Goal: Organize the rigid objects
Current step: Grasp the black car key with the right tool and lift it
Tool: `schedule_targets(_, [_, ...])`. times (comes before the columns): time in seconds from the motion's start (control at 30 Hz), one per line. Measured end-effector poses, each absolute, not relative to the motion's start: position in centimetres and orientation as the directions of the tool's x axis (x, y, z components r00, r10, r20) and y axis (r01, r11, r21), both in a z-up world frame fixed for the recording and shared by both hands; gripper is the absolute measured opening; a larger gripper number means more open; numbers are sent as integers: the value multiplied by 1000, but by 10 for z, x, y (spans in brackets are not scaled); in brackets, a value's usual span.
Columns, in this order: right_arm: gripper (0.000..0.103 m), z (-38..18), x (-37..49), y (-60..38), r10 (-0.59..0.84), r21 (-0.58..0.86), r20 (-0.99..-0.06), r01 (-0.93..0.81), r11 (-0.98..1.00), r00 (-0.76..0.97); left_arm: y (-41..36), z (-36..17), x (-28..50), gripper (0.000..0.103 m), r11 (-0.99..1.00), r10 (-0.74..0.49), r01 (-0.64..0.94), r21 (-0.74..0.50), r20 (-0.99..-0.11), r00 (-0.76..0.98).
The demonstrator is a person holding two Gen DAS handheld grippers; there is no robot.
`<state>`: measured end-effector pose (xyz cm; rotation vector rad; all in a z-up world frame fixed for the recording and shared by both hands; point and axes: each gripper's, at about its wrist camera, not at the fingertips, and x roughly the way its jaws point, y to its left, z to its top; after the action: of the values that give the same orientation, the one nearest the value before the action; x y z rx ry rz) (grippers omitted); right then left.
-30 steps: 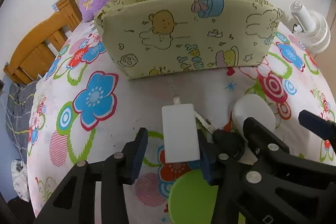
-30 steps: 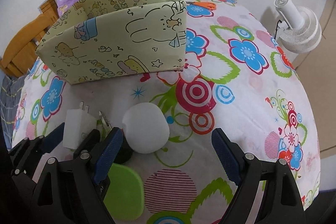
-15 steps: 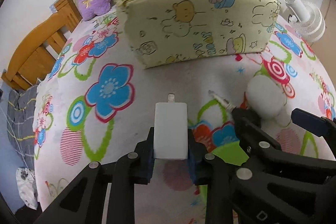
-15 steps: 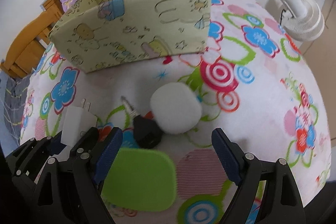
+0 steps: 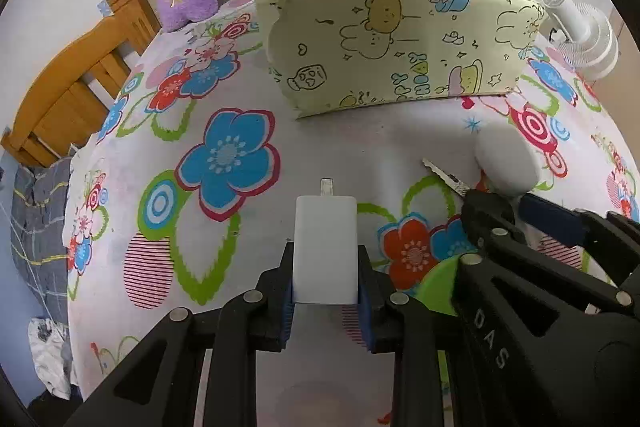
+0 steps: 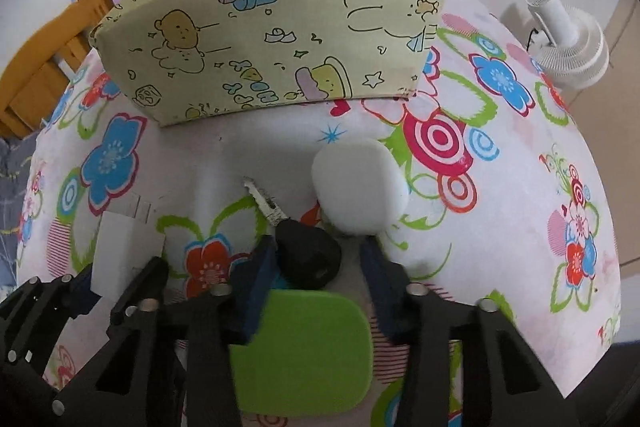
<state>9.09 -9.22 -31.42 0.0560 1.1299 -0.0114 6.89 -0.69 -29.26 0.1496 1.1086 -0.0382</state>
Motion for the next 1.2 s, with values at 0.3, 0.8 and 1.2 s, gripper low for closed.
schedule_targets(0.3, [35, -310, 93, -105, 55, 74, -906, 30, 997, 421, -14, -289, 73, 25, 992, 13, 106, 65, -903, 429])
schedule_targets(0.8, [35, -274, 83, -125, 82, 104, -881, 21, 994, 466, -33, -254, 64, 25, 993, 18, 91, 69, -885, 466])
schedule_targets(1.2, [35, -245, 67, -137, 86, 118, -866, 34, 992, 493, -41, -226, 52, 25, 994, 25, 77, 72, -869, 495])
